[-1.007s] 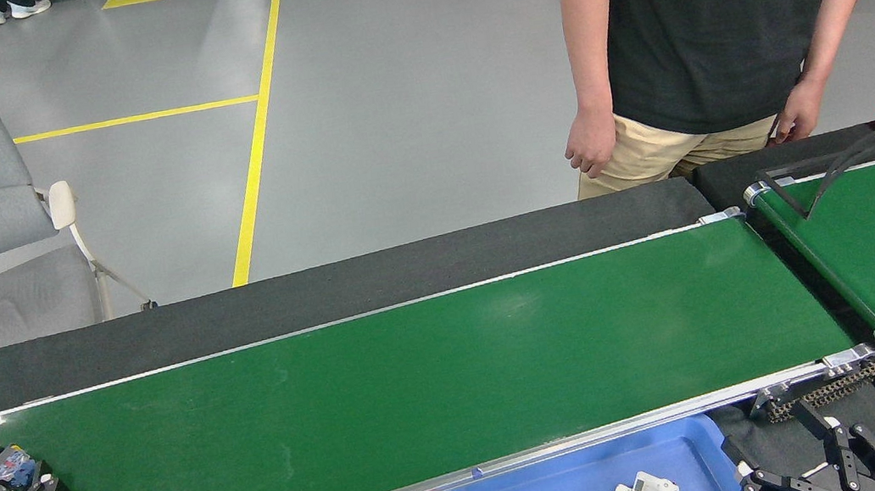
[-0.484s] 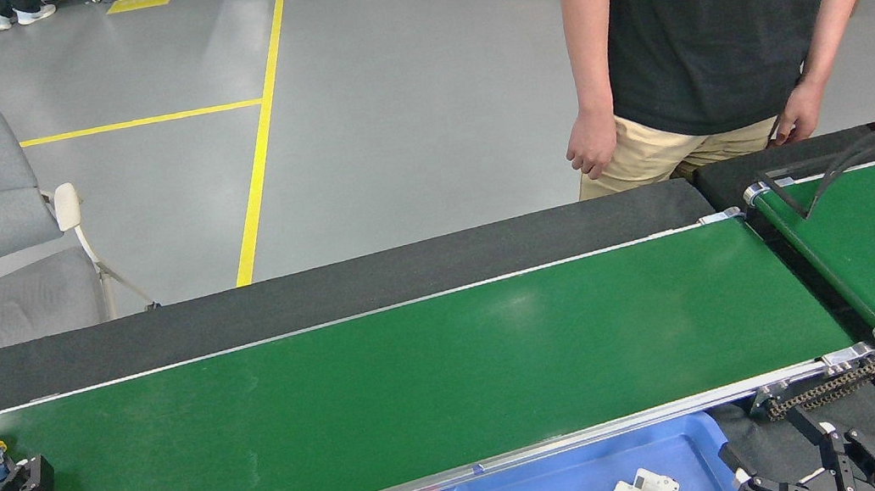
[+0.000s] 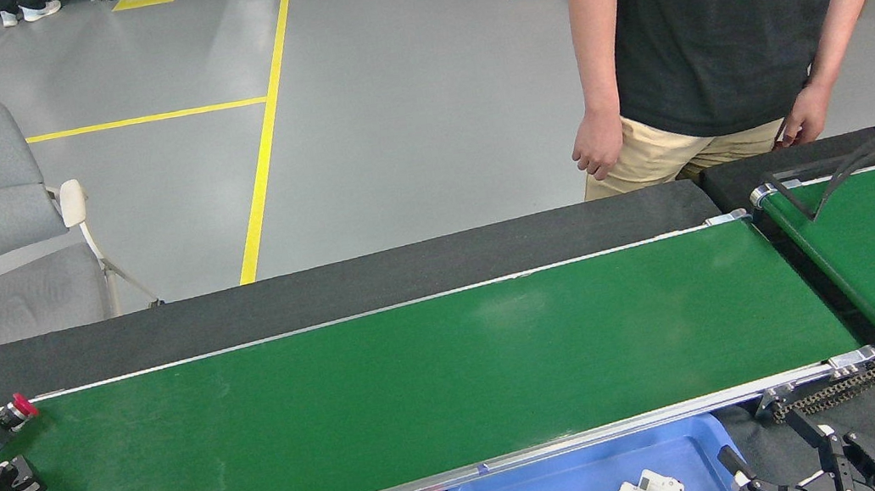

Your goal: Pick switch part from conveyor to tray

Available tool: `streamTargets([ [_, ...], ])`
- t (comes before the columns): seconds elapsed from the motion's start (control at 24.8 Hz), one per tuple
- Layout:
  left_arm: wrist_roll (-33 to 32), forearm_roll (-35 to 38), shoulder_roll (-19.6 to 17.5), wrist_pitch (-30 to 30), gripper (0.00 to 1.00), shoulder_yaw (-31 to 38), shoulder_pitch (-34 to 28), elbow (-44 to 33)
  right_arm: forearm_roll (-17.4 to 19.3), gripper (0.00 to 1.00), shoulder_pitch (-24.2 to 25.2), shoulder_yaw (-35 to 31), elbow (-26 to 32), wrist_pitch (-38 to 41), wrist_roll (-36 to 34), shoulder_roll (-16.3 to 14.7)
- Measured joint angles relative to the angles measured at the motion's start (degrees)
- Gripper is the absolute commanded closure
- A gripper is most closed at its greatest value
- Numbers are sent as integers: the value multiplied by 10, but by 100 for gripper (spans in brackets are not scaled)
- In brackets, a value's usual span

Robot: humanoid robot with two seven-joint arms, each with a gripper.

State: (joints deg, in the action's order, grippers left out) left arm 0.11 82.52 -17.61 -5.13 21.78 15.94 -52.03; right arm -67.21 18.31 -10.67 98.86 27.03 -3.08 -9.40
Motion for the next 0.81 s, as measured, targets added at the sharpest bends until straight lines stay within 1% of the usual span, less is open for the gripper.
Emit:
streamTargets([
  [0.04, 0, -5, 5, -20, 70, -3, -21, -29, 0, 0, 0, -2, 0, 1, 0, 0],
  [0.12, -3, -21, 12, -84, 69, -6, -84, -123, 0, 0, 0, -4, 0, 1, 0, 0],
  [0.2, -5, -40, 24, -164, 68, -6, -164, -233, 0, 0, 0, -5, 0, -1, 1, 0],
  [0.24, -7, -47, 36, -209, 67, -6, -204, -287, 0, 0, 0, -7, 0, -1, 1, 0],
  [0.28, -8, -50, 53, -252, 61, -7, -250, -340, 0, 0, 0, -8, 0, -2, 1, 0],
  [0.32, -9, -51, 72, -298, 50, -8, -292, -390, 0, 0, 0, -10, 0, -2, 1, 0],
  [0.36, -9, -51, 94, -331, 38, -11, -328, -435, 0, 0, 0, -11, 1, -3, 1, 0],
  [0.4, -9, -52, 118, -352, 24, -17, -357, -468, 0, 0, 0, -12, 2, -3, 1, 1],
  [0.44, -10, -52, 149, -368, 9, -28, -378, -484, 0, 0, 0, -15, 3, -3, 1, 4],
  [0.48, -12, -52, 172, -378, 0, -42, -387, -488, 0, 1, 0, -19, 4, -4, 1, 7],
  [0.52, -14, -52, 191, -385, 0, -52, -393, -489, 0, 1, 0, -24, 5, -5, 1, 9],
  [0.56, -16, -52, 199, -389, 0, -59, -397, -490, 0, 1, 0, -31, 6, -6, 1, 12],
  [0.73, -18, -52, 206, -395, 0, -50, -399, -492, -4, 1, 0, -56, 16, -33, 0, 45],
  [0.81, -18, -51, 208, -391, 0, -23, -396, -492, -13, 1, 1, -57, 17, -57, 0, 50],
])
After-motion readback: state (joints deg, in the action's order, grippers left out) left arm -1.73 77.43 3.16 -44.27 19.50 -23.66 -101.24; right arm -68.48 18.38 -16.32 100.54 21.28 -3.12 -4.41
